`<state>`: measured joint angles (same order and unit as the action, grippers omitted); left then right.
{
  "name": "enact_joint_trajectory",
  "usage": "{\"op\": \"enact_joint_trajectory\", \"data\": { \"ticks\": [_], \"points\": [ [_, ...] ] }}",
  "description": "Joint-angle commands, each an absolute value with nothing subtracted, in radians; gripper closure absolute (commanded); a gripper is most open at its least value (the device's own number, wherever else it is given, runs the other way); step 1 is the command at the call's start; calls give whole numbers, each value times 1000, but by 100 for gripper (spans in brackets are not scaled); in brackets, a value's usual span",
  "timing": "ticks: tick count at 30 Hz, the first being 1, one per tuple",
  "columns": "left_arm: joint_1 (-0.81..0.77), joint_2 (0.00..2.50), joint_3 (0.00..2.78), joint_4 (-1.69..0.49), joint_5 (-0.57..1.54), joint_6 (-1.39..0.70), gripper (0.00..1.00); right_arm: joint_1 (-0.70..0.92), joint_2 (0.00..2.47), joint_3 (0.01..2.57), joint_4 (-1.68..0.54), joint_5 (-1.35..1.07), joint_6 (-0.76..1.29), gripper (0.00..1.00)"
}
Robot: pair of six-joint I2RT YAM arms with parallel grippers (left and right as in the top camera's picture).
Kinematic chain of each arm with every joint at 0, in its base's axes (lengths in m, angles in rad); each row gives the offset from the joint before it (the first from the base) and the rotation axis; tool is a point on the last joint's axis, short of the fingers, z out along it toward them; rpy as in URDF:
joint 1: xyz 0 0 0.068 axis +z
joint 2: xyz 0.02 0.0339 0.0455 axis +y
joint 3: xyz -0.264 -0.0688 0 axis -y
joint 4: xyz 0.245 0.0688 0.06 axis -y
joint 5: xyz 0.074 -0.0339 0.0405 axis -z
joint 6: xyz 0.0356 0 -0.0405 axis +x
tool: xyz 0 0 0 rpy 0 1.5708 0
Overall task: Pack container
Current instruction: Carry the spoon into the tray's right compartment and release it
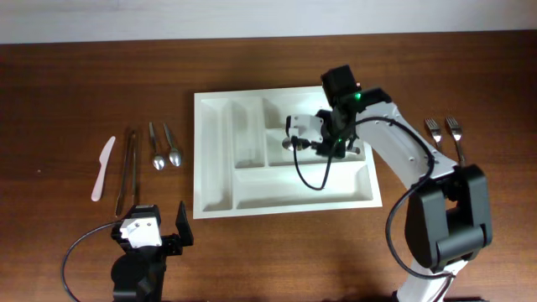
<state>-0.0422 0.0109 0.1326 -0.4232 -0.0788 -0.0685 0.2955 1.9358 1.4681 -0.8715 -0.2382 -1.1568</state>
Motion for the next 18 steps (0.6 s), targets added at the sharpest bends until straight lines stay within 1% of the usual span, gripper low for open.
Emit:
{"op": "enact_joint_trajectory", "data": {
  "ticks": [1,3,5,6,9,11,14,16,18],
  "points": [
    [-35,6,125,-421,-68,-52,1,301,1942,1409,-822,-260,-1168,96],
    [-35,6,125,-421,-68,-52,1,301,1942,1401,-818,-260,-1166,95],
    [-35,6,125,-421,-68,-52,1,301,1941,1404,-812,-258,-1132,45],
    [-35,6,125,-421,-68,-52,1,300,1937,1412,-809,-255,-1103,29],
    [-35,6,125,-421,-68,-52,1,298,1936,1466,-803,-232,-971,21],
    [-35,6,125,-421,-68,-52,1,295,1936,1517,-808,-187,-857,21],
    [-35,6,125,-421,-68,-52,1,279,1936,1618,-853,-53,-622,21],
    [-35,6,125,-421,-68,-52,1,253,1936,1689,-908,56,-465,20],
    [-35,6,125,-421,-68,-52,1,218,1936,1742,-978,136,-354,21]
  ]
}}
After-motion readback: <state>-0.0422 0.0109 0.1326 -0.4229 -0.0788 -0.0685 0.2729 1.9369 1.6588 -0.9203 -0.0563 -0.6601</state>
